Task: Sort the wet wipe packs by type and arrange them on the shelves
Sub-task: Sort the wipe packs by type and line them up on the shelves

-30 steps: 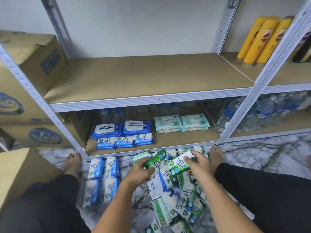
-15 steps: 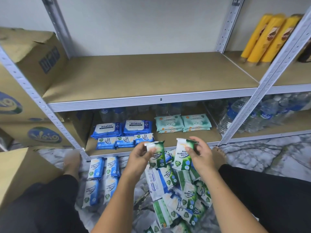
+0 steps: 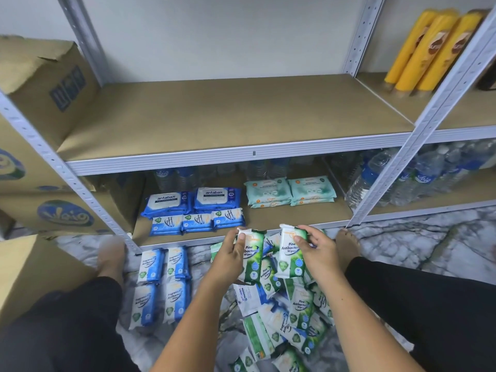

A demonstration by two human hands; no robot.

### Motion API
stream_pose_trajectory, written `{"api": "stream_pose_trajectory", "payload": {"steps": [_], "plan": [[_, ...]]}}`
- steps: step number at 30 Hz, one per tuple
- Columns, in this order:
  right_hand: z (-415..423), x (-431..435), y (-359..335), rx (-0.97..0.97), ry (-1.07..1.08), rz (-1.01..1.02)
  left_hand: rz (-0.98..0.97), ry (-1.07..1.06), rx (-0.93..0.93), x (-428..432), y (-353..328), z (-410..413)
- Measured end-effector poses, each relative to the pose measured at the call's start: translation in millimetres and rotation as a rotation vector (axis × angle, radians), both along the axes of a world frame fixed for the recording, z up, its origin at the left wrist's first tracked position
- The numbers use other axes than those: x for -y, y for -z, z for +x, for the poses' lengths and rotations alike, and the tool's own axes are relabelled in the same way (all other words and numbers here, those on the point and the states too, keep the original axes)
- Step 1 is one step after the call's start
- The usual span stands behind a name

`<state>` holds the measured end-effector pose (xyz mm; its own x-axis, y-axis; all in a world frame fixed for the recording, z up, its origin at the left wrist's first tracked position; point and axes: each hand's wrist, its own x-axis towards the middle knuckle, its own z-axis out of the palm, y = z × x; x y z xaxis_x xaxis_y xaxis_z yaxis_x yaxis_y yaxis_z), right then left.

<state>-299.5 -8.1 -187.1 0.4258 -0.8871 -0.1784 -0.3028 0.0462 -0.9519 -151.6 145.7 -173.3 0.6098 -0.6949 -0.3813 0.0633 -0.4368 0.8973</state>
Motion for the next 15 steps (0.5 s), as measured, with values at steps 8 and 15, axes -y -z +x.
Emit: {"api": "stream_pose_trajectory", "payload": {"steps": [8, 15], "plan": [[1.6, 19.6, 2.2, 0.034, 0.137, 0.075, -0.087, 0.107, -0.289, 8.7, 10.5, 11.5], [1.6, 47.4, -2.0, 0.143, 0.232, 0.208, -0.188, -0.113, -0.161, 28.6, 11.5, 13.9]]}}
